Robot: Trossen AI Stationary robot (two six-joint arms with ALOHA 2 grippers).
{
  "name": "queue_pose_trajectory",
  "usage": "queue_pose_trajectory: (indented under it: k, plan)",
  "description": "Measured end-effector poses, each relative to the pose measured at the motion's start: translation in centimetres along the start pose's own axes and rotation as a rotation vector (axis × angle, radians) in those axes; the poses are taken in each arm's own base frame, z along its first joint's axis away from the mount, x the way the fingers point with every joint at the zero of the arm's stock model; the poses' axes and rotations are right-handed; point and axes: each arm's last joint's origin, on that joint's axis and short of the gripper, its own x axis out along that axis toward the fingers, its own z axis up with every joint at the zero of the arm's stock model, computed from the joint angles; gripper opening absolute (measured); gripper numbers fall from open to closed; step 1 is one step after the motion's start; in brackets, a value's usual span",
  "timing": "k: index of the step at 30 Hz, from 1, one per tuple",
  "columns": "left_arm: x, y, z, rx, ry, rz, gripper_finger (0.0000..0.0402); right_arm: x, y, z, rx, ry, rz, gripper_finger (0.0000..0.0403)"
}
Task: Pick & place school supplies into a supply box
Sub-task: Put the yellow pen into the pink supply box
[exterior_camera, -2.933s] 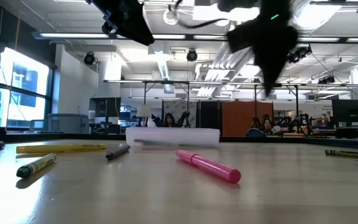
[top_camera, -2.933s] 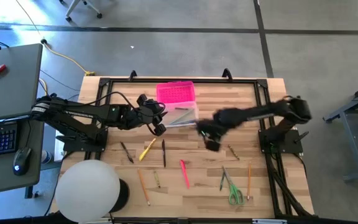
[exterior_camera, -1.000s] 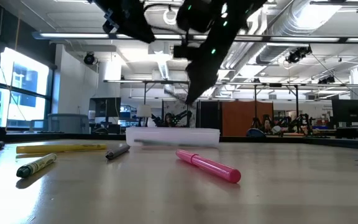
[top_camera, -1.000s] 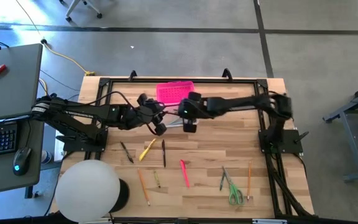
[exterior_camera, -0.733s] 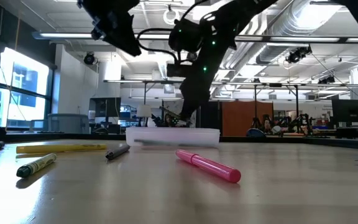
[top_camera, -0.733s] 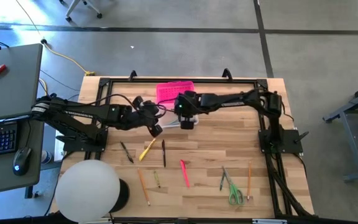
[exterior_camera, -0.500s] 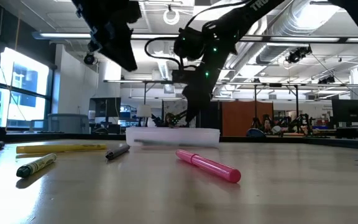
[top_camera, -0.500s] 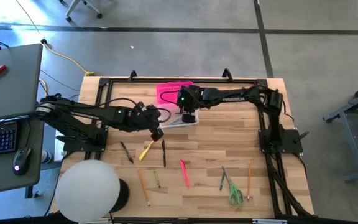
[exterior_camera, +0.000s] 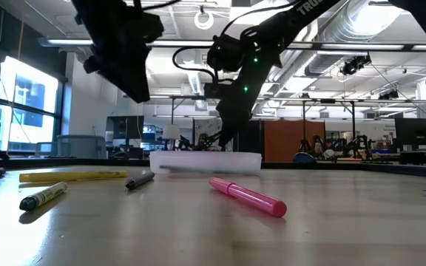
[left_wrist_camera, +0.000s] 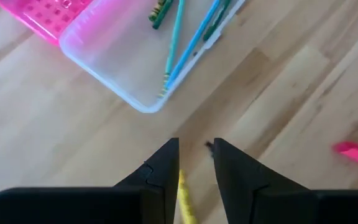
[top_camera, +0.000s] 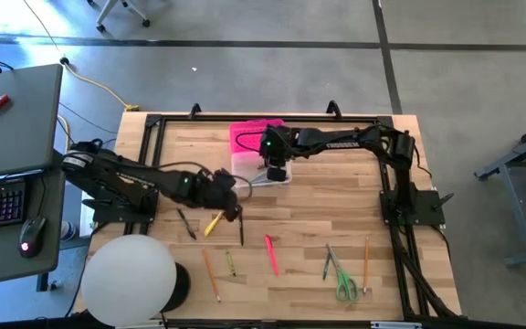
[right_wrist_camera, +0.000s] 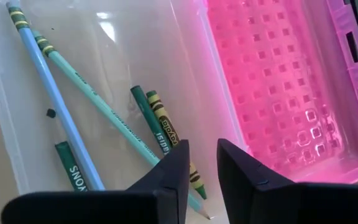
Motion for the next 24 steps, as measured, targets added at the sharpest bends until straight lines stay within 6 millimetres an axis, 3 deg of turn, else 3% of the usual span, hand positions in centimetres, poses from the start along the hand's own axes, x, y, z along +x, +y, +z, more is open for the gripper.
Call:
queue_pose_trajectory:
  k: [4, 10, 16, 24]
  plan:
    - [-0.9, -1.5, -1.8, -0.04, -0.041, -0.015, 0.0131, 0.0, 0.0, 0.0, 0.0, -0.001, -0.001, 0.0062]
    - [0.1, -2.9, -4.1, -0.049, -0.034, 0.062, 0.0131, 0.0, 0.1, 0.0, 0.026, 0.0, 0.026, 0.0062]
    - [2.4, -3.2, -6.0, -0.034, 0.028, 0.196, 0.0131, 0.0, 0.4, -0.2, 0.026, 0.006, 0.091, 0.0062]
    - [4.0, -2.6, -7.6, -0.013, 0.082, 0.231, 0.0131, 0.0, 0.5, -0.5, 0.046, 0.042, 0.106, 0.0063]
